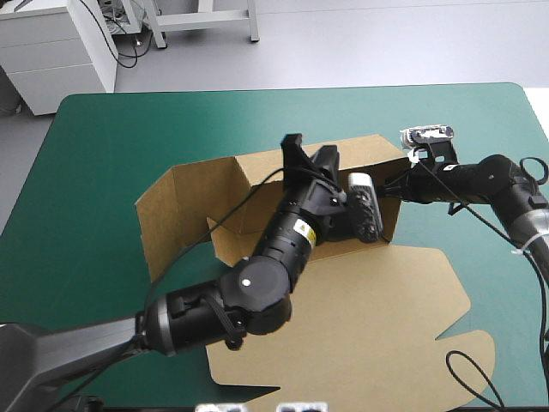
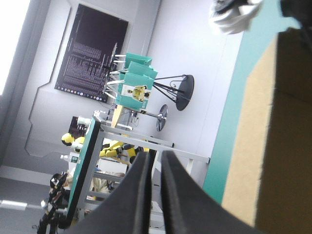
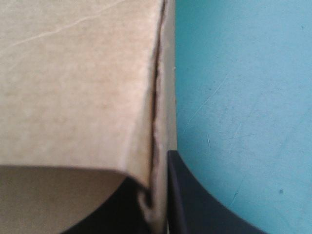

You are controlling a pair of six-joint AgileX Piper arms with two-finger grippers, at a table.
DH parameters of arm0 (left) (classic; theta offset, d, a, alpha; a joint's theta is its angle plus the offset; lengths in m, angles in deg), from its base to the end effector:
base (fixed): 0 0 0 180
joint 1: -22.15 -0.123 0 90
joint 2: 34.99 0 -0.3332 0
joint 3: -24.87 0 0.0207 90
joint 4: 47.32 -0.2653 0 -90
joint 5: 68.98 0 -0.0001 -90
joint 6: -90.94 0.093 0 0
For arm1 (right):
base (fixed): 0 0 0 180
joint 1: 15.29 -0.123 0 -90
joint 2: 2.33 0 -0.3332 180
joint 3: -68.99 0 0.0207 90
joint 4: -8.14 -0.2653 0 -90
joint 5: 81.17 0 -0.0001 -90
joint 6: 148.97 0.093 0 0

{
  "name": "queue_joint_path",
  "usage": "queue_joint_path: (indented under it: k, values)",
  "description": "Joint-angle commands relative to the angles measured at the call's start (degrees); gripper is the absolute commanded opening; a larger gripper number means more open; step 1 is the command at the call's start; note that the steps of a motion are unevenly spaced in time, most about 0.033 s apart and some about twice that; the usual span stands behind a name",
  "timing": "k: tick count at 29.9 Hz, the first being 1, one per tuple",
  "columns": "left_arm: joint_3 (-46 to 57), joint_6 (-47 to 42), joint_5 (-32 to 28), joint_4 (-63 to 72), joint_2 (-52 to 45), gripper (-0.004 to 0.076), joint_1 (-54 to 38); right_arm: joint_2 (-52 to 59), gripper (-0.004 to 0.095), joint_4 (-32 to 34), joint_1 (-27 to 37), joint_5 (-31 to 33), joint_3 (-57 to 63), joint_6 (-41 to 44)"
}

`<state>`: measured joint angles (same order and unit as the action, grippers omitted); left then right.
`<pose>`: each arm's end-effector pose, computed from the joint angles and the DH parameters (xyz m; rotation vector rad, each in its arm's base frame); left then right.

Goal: Fold the box

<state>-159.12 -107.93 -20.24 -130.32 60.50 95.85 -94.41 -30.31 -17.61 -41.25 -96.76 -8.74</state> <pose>0.1673 -0.3247 0.4583 1.2377 1.1809 0.5568 0.3260 0.0504 0.3363 -0.4049 2.3544 0.4484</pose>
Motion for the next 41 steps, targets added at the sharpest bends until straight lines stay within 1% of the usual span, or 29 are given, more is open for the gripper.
queue_joint_path:
  k: [1,5,9,11,16,17,19,22,23,26,29,33,35,38,40,41]
  values:
    - [-2.1,-1.6,-0.9,-2.1,-5.9,-0.0002,-3.5,1.2,0.0001,0.3,0.3,2.6,-1.1,0.7]
    - [-5.1,-1.6,-0.5,2.6,-9.9,-0.0002,-8.9,1.5,0.0001,-0.1,-0.3,6.0,-4.4,1.5]
    - [-8.2,-1.6,0.0,7.8,-13.8,-0.0003,-15.5,1.7,0.0001,1.4,-2.9,9.3,-9.6,5.7]
    - [-9.6,-1.6,0.7,11.1,-16.0,-0.0004,-19.7,1.4,0.0001,4.5,-5.3,11.8,-13.1,10.4]
    - [-10.6,-0.8,5.4,20.7,-20.7,-0.0004,-30.3,-0.7,0.0001,14.1,-10.8,18.8,-22.3,23.1]
    - [-10.6,-0.4,6.0,22.4,-21.4,-0.0004,-32.9,-1.7,0.0001,16.9,-11.8,20.4,-24.7,26.2]
    - [-10.6,1.8,6.8,26.8,-22.3,-0.0004,-37.6,-3.6,0.0001,20.3,-13.5,23.7,-28.3,30.5]
    - [-10.6,5.6,7.4,35.3,-22.9,-0.0004,-45.6,-8.2,0.0001,21.8,-14.1,30.6,-34.2,34.4]
    - [-10.6,7.1,7.7,38.9,-22.9,-0.0004,-48.5,-9.9,0.0001,22.0,-14.1,31.6,-35.8,35.1]
    - [-10.1,12.3,8.9,50.1,-22.9,-0.0004,-57.4,-13.3,0.0001,21.8,-14.1,31.5,-38.0,37.0]
    - [-8.3,15.9,8.7,59.9,-22.8,-0.0004,-66.0,-16.2,0.0001,21.7,-14.1,31.5,-38.5,37.6]
    - [-5.3,21.3,9.5,72.4,-22.2,-0.0004,-75.3,-19.9,0.0001,22.0,-14.1,31.5,-38.5,37.9]
    - [-3.0,24.8,9.4,79.0,-21.8,-0.0004,-79.4,-21.7,0.0001,22.3,-14.1,31.3,-38.5,36.5]
    - [0.5,28.3,8.6,86.7,-21.1,-0.0004,-84.7,-23.2,0.0001,23.9,-14.1,29.0,-38.5,34.9]
    - [2.3,30.2,7.5,90.8,-20.9,-0.0004,-87.1,-23.7,0.0006,24.4,-14.1,25.7,-38.5,34.3]
    - [3.1,30.7,7.2,92.3,-20.7,-0.0004,-87.8,-23.8,0.0030,24.4,-14.1,24.0,-38.5,34.3]
